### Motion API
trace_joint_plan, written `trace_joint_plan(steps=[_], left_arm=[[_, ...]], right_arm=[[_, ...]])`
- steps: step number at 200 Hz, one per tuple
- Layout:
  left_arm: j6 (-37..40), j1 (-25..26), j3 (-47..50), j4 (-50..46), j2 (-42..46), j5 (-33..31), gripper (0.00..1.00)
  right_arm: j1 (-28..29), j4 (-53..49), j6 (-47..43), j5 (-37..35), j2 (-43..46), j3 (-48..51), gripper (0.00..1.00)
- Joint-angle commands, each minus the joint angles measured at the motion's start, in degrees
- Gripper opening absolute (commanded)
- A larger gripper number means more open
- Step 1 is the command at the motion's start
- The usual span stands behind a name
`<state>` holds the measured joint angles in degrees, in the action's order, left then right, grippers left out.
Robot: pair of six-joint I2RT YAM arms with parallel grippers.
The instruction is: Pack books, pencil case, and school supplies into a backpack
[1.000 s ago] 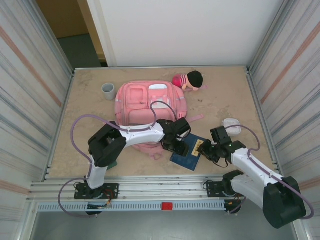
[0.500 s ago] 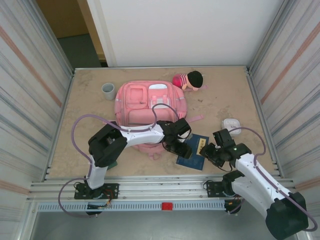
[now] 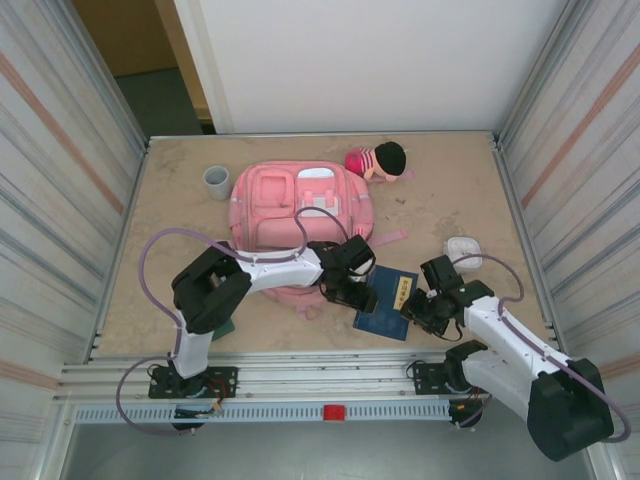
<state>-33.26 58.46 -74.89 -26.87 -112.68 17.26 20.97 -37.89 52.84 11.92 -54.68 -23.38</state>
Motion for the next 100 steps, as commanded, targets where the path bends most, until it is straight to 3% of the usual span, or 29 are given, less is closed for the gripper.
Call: trace_joint_plan(steps=[1,26,100], left_arm=[[0.0,-0.3,-1.5,0.7,-1.7,1.6,0.62],[0.2,-0.5,-0.7,4.1,-1.3,4.9,0.62],[-5.6,-0.8,4.7,19.3,6.5,17.1,0.61]], right_arm=[[-0.1,1.5,-1.0,0.1,-1.7,-1.0,0.23],[0.8,2.4,-0.7,-1.5,-1.8,-1.3,0.19],[1.7,9.3,2.9,5.6,0.0,0.0,0.17]])
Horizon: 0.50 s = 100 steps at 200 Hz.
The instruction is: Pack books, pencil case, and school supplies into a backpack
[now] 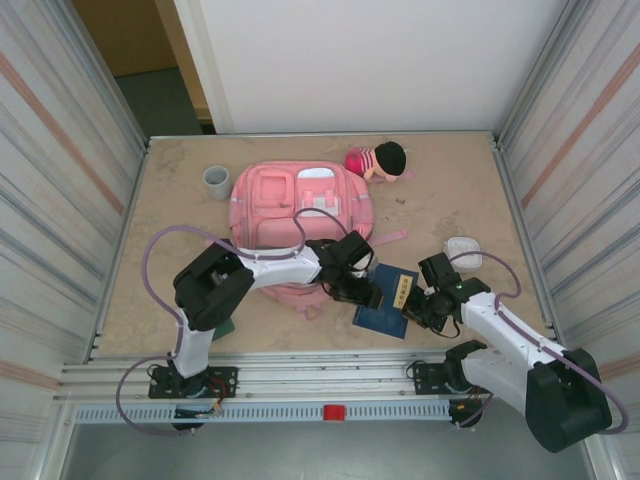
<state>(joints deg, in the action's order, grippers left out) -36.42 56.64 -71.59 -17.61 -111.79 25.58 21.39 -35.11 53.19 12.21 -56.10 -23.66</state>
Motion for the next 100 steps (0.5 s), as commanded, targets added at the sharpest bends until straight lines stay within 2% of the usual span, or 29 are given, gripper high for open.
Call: trace_joint_plan(steps=[1,45,100], left_arm=[[-2.5,1.0,1.5,10.2,5.7,8.9,0.61],[-8.3,-0.1,7.7,21.0,11.6,12.6,0.61],[-13.0,-0.5,10.9,28.2,9.3,12.5,0.6]], right_arm=[[1.3,6.5,2.6,5.2,1.4,0.3,0.17],[2.8,7.9,4.1,5.0,2.0,2.1,0.17],[4.2,14.5,6.1,6.5,1.0,4.0,0.16]])
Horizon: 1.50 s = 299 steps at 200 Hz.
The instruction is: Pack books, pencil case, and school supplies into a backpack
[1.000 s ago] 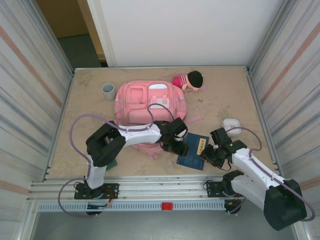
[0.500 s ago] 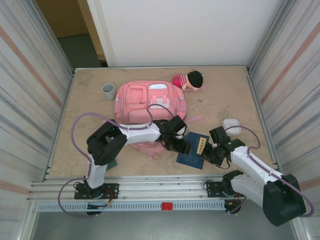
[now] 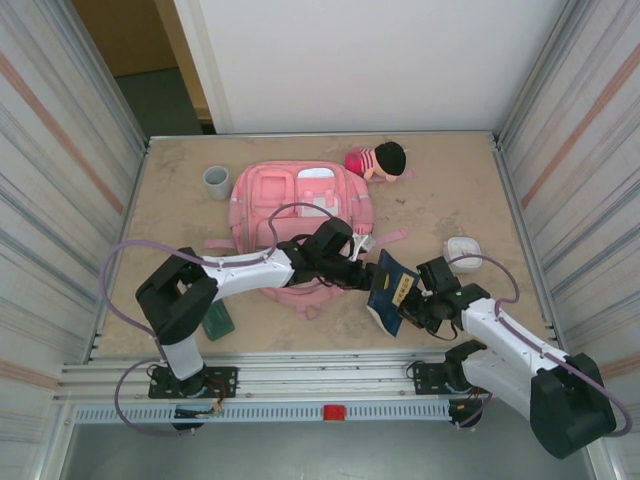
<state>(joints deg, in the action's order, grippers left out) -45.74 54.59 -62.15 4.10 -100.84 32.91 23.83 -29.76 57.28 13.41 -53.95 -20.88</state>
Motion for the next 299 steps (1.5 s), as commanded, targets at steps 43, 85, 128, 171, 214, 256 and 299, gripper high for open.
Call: trace_joint_plan(steps=[43,85,128,171,214,256,299], left_arm=[[0.7,1.6,-1.6,-5.2,-2.6,-1.8,0.58],[2.5,1.6,-2.5,-8.5,-2.5,-5.0,0.47],[8.4,1.8,-2.0,-12.0,3.2,-14.5,0.17],[10.8,1.0,6.0,-2.0,14.4,-20.1,0.04],[11.3,-1.4,19.8,20.7,27.4,-19.2,0.04],[9.8,-3.1,23.1,34.9,32.0,-12.2,0.04],[6.0,-3.4,19.9,41.5,30.6,-2.7,0.03]], right_arm=[[2.0,8.3,2.4,3.0,1.1,1.0,0.16],[1.7,7.3,2.8,1.7,3.6,1.6,0.19],[1.5,1.9,0.2,-2.9,12.1,-1.6,0.44],[0.7,0.4,-5.1,-7.4,24.2,-3.6,0.61],[0.5,8.5,-10.8,-5.6,37.3,-2.7,0.82],[0.1,14.4,-13.2,6.5,41.1,-5.1,0.99],[0.1,20.9,-12.5,16.3,33.6,-9.7,0.99]])
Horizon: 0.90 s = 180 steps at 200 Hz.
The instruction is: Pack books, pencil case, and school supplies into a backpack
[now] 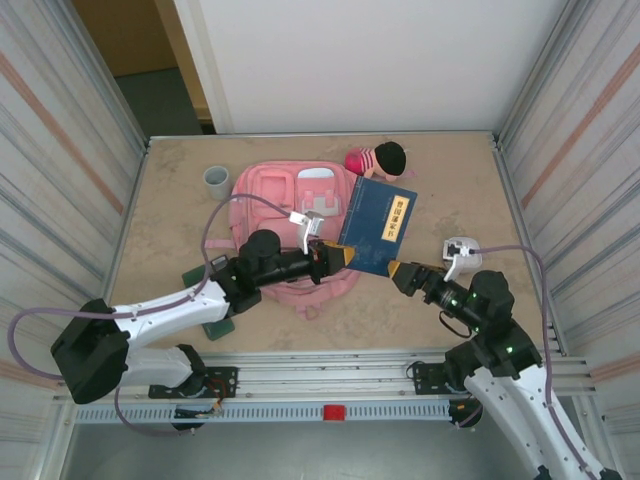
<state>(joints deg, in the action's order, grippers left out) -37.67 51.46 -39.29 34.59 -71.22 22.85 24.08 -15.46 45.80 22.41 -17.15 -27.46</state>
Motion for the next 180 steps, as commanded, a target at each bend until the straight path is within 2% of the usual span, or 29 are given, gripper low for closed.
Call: trace_joint_plan(steps=[1,28,39,46,62,71,74,83,90,98,105,114,122,152,164,180], left_arm=[[-2.2,-0.3,-3.0,11.2,1.0,7.5,0.03],[-4.5,-0.8,-2.9,14.6,0.8,8.0,0.03],[-5.2,-1.2,-3.2,15.3,0.6,9.6,0.03],[-5.7,-1.5,-3.2,16.1,0.4,10.4,0.03],[-7.1,-2.4,-2.8,16.3,0.3,9.9,0.04],[-7.7,-2.8,-2.3,16.2,0.3,9.0,0.05],[-7.8,-2.9,-2.2,16.3,0.3,8.6,0.05],[-7.8,-2.9,-1.9,15.1,0.4,7.4,0.07],[-7.6,-2.9,-2.2,12.8,0.6,6.6,0.13],[-6.4,-2.9,-2.4,10.6,0.8,6.6,0.26],[-5.0,-2.9,-2.6,8.5,1.5,6.6,0.43],[-2.0,-3.0,-3.1,4.0,2.8,5.5,0.63],[1.5,-3.1,-3.8,-2.2,4.5,3.6,0.71],[21.6,-3.3,-7.8,-23.6,12.4,-4.5,0.76],[31.4,-3.5,-9.0,-29.3,15.4,-5.2,0.77],[45.5,-3.5,-11.3,-37.6,18.4,-4.8,0.83]], right_arm=[[-0.2,6.8,-1.0,7.4,-3.3,-3.2,0.99],[0.0,14.5,1.0,10.8,-6.4,-3.7,1.0],[-0.1,16.1,1.1,11.0,-6.7,-4.0,0.97],[-0.2,16.6,0.8,10.8,-6.7,-4.0,0.91],[-0.2,18.3,0.4,11.7,-6.6,-4.1,0.65],[-0.1,20.8,-0.2,14.0,-6.5,-3.9,0.3],[-0.1,21.4,-0.5,14.8,-6.5,-4.0,0.24],[0.0,21.2,-2.2,15.9,-6.2,-4.5,0.15],[0.0,19.3,-4.5,16.1,-5.8,-5.2,0.1],[0.1,16.3,-7.7,15.6,-5.2,-6.4,0.05],[0.2,13.3,-11.1,14.5,-4.6,-7.6,0.01],[0.3,9.5,-15.7,12.9,-4.1,-8.7,0.0],[0.4,6.2,-19.5,11.8,-3.9,-9.8,0.0],[0.9,-0.2,-32.3,11.9,-6.2,-11.8,0.0],[1.7,-3.7,-38.5,11.4,-7.9,-13.0,0.0],[3.7,-8.8,-46.3,6.5,-10.3,-15.0,0.0]])
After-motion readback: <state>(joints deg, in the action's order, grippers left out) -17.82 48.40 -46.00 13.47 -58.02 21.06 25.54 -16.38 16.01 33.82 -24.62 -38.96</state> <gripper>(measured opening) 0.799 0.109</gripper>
